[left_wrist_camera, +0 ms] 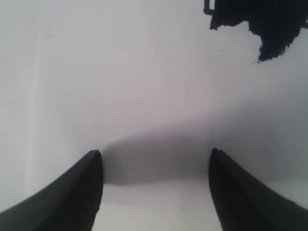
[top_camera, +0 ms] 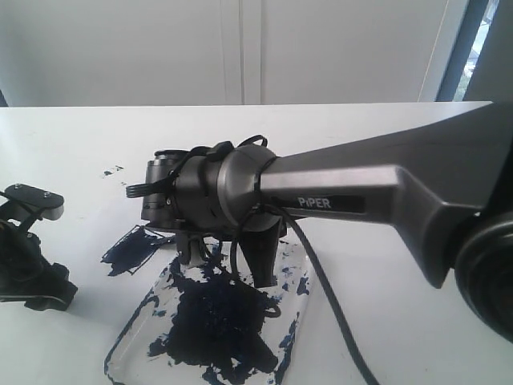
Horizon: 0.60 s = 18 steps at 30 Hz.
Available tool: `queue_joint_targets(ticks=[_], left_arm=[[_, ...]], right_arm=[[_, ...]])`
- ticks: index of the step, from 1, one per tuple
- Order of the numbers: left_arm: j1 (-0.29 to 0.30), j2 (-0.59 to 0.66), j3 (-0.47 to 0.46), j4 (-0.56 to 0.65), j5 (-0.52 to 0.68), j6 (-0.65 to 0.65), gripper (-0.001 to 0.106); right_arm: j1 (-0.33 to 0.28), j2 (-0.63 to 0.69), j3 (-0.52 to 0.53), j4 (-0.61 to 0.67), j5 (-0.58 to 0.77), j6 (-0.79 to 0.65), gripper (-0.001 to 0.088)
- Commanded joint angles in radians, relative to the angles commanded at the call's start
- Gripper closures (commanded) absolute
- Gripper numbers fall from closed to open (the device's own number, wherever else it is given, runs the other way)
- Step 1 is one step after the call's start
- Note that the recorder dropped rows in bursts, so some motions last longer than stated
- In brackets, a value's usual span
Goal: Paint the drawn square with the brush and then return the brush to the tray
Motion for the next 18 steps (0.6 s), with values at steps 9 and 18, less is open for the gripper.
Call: queue_joint_targets(ticks=[9, 18], left_arm=[[0.000, 0.000, 0.000, 0.000, 0.000, 0.000, 0.038], [0.000, 0.000, 0.000, 0.000, 0.000, 0.000, 0.038]], right_arm=[[0.033, 0.000, 0.000, -0.083, 0.000, 0.074, 0.0868], [0.034, 0.010, 0.000, -0.074, 0.000, 0.109, 0.0868]])
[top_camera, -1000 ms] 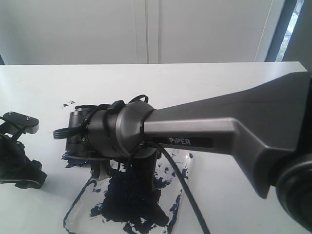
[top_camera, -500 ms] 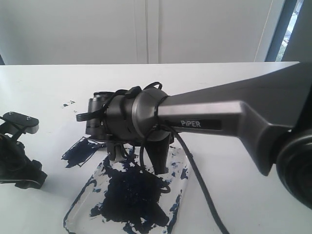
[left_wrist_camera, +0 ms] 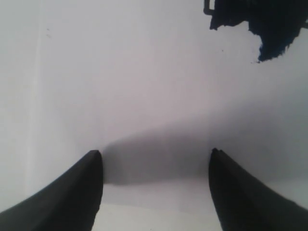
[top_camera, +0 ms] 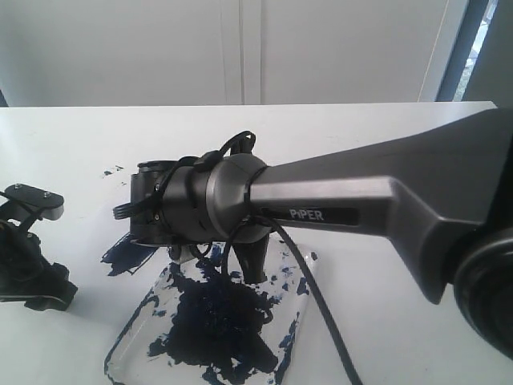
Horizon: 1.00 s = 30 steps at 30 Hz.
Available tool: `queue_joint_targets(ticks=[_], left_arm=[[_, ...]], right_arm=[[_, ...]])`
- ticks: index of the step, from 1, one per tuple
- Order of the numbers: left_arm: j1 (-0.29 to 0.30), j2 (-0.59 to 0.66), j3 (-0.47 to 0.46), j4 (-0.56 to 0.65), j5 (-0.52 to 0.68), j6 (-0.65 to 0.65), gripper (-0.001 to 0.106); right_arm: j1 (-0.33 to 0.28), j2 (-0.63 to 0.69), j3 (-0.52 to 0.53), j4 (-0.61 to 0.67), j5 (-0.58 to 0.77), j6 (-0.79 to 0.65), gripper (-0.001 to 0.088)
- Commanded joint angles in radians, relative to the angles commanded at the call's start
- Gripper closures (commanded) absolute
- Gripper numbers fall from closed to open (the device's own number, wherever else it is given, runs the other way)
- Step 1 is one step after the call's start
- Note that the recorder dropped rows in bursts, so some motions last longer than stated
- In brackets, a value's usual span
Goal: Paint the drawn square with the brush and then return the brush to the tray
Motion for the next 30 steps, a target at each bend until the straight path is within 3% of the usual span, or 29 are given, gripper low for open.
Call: queue_joint_targets(ticks=[8, 30], left_arm=[[0.000, 0.000, 0.000, 0.000, 0.000, 0.000, 0.038], [0.000, 0.000, 0.000, 0.000, -0.004, 0.000, 0.038]], right_arm=[[0.000, 0.061, 0.000, -0.004, 0.000, 0.012, 0.0868], [0.013, 0.063, -0.002, -0.049, -0.079, 0.048, 0.0868]])
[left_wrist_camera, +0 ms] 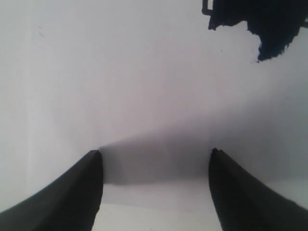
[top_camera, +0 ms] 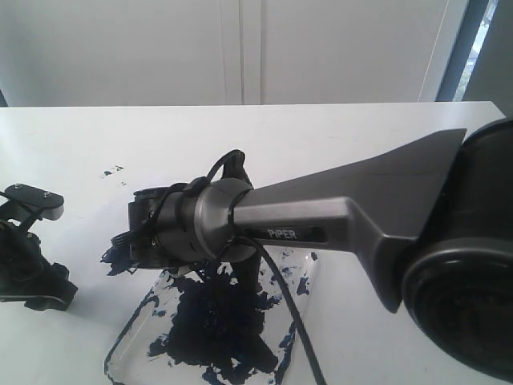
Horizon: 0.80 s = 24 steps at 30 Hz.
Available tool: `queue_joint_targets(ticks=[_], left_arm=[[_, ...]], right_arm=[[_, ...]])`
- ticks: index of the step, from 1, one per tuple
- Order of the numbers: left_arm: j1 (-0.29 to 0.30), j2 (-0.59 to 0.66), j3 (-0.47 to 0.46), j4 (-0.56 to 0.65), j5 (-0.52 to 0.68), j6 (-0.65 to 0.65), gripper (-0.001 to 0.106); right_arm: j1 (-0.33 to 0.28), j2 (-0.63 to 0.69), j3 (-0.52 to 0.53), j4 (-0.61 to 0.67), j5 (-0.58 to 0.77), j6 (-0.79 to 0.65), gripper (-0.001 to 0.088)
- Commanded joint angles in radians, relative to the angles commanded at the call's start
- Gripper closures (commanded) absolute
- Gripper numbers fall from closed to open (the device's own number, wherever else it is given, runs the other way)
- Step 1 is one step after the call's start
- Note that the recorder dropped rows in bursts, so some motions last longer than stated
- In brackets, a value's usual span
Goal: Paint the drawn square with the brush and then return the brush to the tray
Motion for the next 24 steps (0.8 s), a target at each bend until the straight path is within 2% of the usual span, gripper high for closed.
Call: queue_joint_targets(ticks=[6, 11, 16, 24], left_arm=[[0.000, 0.000, 0.000, 0.000, 0.002, 0.000, 0.038], [0.000, 0.000, 0.000, 0.000, 0.002, 0.000, 0.038], [0.000, 0.000, 0.000, 0.000, 0.002, 0.000, 0.038], [0.000, 0.000, 0.000, 0.000, 0.002, 0.000, 0.038]], right_arm=[[0.000, 0.019, 0.000, -0.028, -0.014, 0.013, 0.0868], [0.000, 0.058, -0.003, -0.118, -0.012, 0.089, 0.0868], [0.000, 0.065, -0.061, -0.140, -0.014, 0.146, 0.0868], [0.000, 0.065, -0.116, -0.142, 0.079, 0.144, 0.0868]])
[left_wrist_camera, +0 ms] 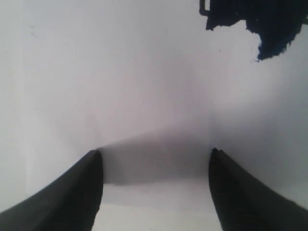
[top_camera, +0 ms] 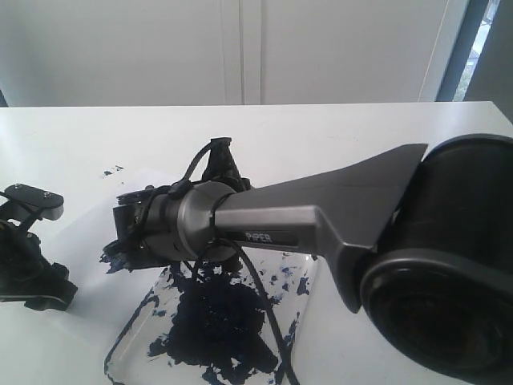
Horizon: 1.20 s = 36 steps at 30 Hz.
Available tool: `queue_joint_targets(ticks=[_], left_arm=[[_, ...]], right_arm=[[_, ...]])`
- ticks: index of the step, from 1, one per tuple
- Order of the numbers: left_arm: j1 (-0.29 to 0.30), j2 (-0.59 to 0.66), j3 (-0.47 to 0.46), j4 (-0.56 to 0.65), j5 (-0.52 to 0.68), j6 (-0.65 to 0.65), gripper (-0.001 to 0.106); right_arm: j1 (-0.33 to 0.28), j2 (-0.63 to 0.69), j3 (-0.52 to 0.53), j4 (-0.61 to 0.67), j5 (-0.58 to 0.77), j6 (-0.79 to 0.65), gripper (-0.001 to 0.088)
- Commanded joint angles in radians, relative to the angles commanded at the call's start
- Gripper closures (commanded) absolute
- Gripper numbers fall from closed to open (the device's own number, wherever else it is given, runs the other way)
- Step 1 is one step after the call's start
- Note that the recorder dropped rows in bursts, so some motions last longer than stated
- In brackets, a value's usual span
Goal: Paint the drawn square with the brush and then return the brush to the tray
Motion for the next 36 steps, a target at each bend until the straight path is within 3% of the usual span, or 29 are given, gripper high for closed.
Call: queue_joint_targets(ticks=[9, 18, 24, 30, 36], left_arm=[[0.000, 0.000, 0.000, 0.000, -0.002, 0.000, 0.038], [0.000, 0.000, 0.000, 0.000, -0.002, 0.000, 0.038], [0.000, 0.000, 0.000, 0.000, -0.002, 0.000, 0.038], [0.000, 0.000, 0.000, 0.000, -0.002, 0.000, 0.038], [0.000, 0.000, 0.000, -0.004, -0.002, 0.000, 0.038]], right_arm=[[0.000, -0.045, -0.002, 0.074, 0.000, 0.000, 0.0868], [0.000, -0.168, 0.002, 0.269, 0.000, 0.069, 0.0868], [0.000, -0.267, 0.010, 0.421, 0.000, 0.029, 0.0868], [0.000, -0.356, 0.106, 0.460, 0.000, 0.023, 0.0868], [0.000, -0.465, 0.280, 0.540, 0.000, 0.060, 0.0868]])
